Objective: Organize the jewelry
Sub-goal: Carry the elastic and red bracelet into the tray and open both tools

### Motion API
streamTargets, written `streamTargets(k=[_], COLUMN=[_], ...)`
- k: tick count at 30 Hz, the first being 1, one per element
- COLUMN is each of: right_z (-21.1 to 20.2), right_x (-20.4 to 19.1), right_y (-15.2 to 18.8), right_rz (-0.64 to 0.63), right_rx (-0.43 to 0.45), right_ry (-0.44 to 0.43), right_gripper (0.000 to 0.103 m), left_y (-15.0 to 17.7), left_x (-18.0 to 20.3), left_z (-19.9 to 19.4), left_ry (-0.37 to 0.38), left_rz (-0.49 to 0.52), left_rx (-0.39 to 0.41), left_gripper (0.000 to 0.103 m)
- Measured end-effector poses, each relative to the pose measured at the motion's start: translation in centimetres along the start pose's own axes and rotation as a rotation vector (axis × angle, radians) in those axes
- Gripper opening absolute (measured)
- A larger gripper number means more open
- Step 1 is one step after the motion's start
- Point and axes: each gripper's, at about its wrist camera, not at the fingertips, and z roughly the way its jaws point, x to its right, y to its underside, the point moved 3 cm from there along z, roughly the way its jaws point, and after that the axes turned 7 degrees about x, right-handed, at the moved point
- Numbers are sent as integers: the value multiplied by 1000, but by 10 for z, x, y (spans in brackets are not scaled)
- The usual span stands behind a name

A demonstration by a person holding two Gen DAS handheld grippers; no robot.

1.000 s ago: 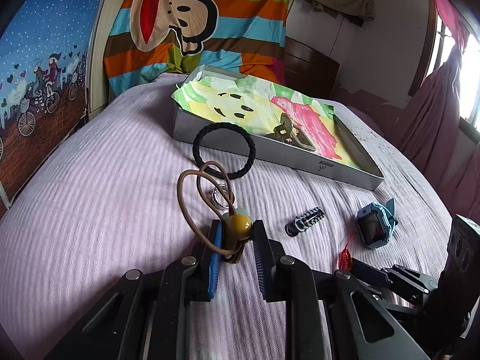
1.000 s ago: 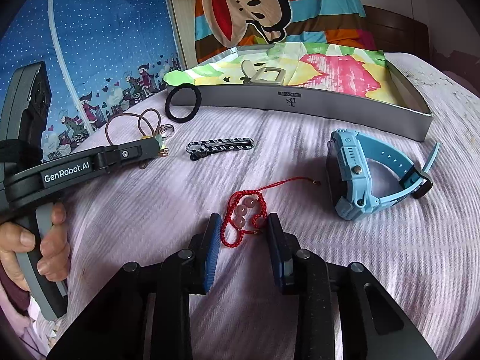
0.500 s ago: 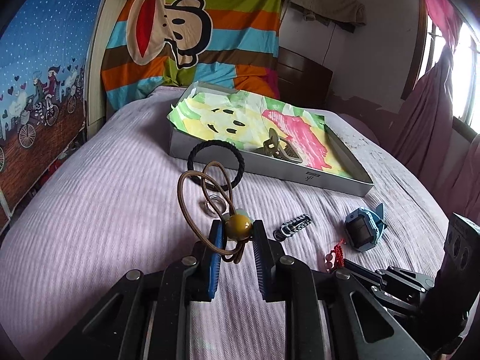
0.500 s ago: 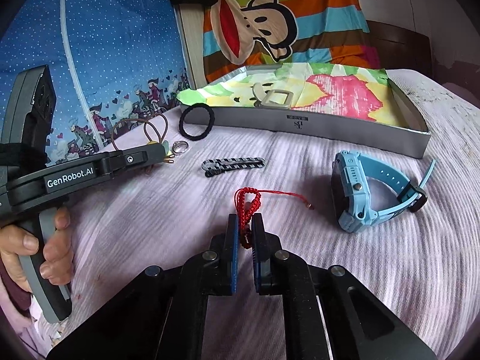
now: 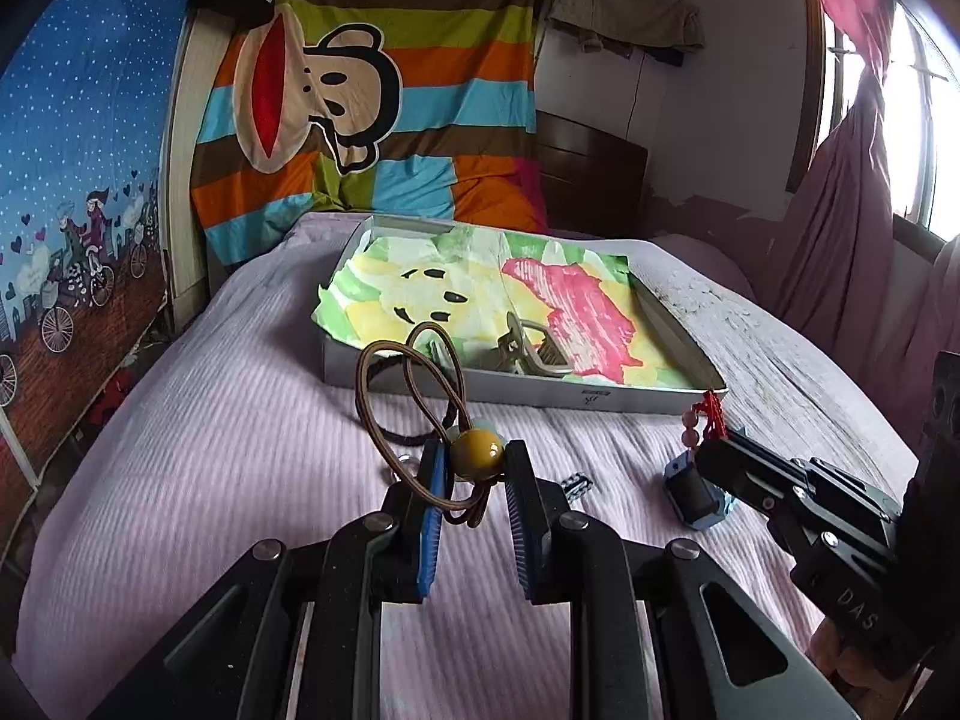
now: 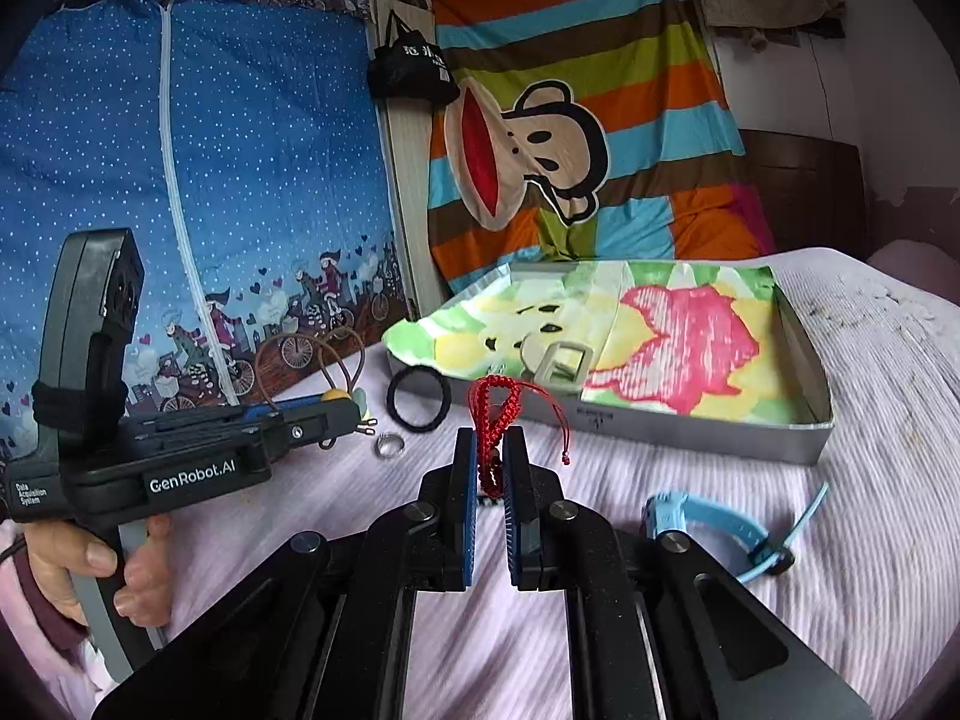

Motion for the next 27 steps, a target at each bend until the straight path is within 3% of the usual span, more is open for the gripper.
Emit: streamTargets(k=[7,11,19,27], right_z=[21,47,91,114], right_x=[26,40,80,93], right_y=[-48,-58,-37,-16], right_rz=[-22,-57,-28,0], right_rx=[35,-5,-115,-202], right_ry=[-8,28,132,139], right_gripper=[8,8,8,8], left_y=[-35,-50,-52,-46], left_x=[1,1,-2,-2], left_z=[26,52,109,133], left_ry=[14,15,-4,-15], left_rz=[-41,-42,-20,-16], left_rx=[7,-16,-139,-222], left_gripper=[19,19,19,19])
